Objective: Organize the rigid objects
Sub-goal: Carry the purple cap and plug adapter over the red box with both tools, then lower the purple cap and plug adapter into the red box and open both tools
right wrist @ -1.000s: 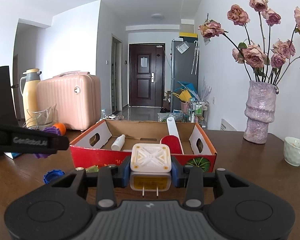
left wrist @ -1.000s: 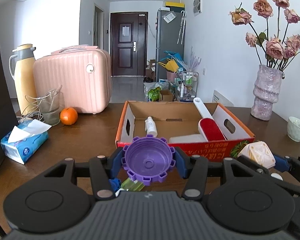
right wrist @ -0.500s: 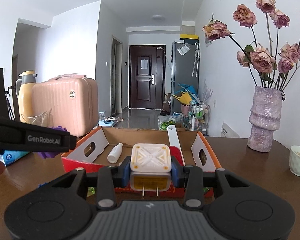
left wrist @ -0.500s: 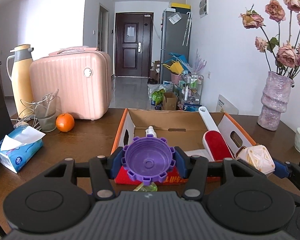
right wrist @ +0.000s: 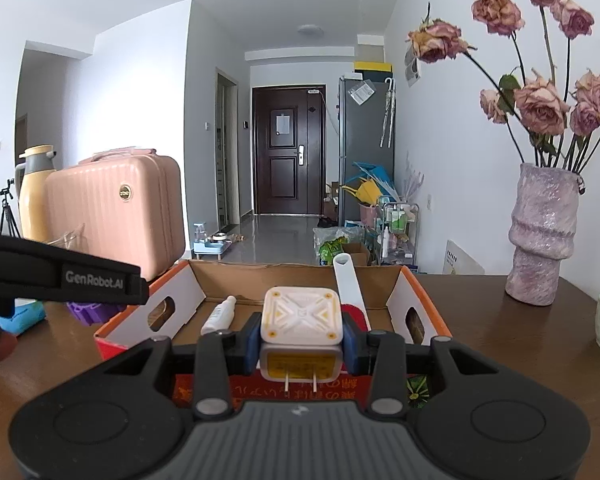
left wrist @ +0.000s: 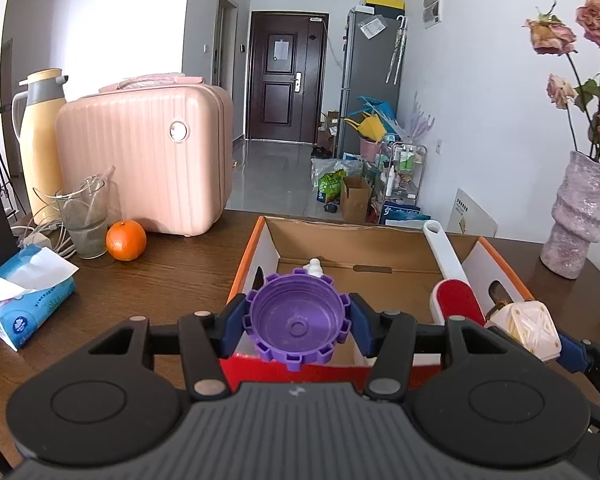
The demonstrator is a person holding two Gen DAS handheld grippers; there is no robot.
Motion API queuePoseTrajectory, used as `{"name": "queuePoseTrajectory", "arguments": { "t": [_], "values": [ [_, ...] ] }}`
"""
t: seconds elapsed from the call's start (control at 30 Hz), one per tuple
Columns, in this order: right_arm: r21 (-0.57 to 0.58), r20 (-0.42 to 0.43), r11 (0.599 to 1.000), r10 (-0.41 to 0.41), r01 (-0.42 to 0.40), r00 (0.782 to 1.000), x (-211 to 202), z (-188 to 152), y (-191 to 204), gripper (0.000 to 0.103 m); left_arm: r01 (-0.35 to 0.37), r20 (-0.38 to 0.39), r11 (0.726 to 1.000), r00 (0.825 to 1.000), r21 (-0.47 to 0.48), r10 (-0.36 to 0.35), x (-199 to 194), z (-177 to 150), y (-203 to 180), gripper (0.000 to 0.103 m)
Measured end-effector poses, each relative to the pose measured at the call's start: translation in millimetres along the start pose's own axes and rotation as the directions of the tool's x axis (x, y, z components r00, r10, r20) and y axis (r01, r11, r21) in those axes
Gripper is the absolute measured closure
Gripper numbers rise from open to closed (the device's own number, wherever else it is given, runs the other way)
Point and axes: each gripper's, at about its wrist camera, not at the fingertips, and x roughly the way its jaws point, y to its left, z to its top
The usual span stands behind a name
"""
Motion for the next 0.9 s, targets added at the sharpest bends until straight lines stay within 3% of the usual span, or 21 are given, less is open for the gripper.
{"name": "queuePoseTrajectory", "arguments": {
  "t": [0.9],
  "values": [
    [0.011, -0.063, 1.0, -0.02, 0.021, 0.998, 88, 21, -13, 0.065, -0.013, -0.046, 1.0, 0.999, 0.009, 0.013, 78, 25, -13, 0.049]
  ]
}}
